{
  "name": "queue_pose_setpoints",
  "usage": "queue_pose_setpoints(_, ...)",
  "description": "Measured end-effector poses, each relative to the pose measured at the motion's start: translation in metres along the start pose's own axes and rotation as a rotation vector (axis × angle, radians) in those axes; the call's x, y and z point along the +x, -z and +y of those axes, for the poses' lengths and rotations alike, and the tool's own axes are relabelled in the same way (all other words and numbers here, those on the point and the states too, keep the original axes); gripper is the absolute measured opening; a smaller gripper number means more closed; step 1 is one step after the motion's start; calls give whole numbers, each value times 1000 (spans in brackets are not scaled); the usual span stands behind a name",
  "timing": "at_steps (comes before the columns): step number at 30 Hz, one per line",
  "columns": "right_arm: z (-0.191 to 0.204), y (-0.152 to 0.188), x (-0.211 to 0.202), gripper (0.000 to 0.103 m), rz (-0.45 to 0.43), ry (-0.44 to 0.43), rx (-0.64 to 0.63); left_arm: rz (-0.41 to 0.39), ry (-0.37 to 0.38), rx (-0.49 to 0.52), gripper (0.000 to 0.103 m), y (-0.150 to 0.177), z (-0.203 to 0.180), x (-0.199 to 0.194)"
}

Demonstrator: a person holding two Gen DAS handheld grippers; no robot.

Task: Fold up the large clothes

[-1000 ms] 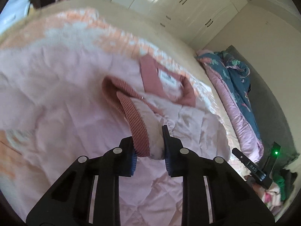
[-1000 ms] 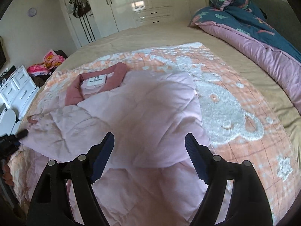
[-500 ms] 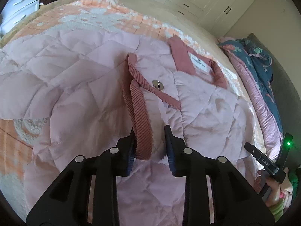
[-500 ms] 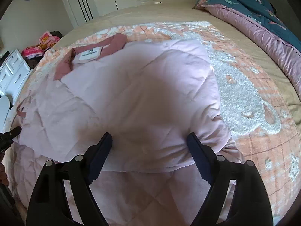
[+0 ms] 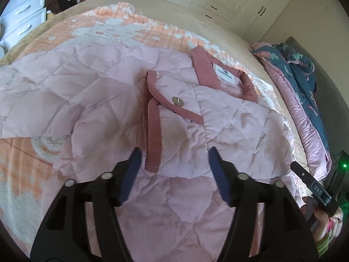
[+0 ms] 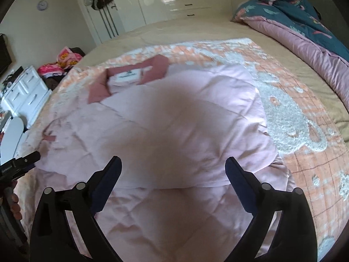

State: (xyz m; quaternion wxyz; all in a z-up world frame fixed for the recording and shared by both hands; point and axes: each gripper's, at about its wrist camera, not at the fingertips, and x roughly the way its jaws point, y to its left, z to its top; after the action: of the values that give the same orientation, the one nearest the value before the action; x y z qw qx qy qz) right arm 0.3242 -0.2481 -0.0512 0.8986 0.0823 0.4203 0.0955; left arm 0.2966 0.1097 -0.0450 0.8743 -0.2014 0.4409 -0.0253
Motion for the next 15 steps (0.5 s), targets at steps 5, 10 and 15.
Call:
queue_pose_setpoints(5, 17, 0, -11, 97, -9, -46, 21, -17, -6, -8, 80, 3, 6, -20)
queue_pose_setpoints(10, 41, -1, -22, 98, -25, -75, 9, -36, -35, -19, 92, 5, 18, -40)
queue_pose_setpoints(15, 68, -4, -34, 98, -44, -104, -22, -81, -71, -44, 94, -3, 30, -60)
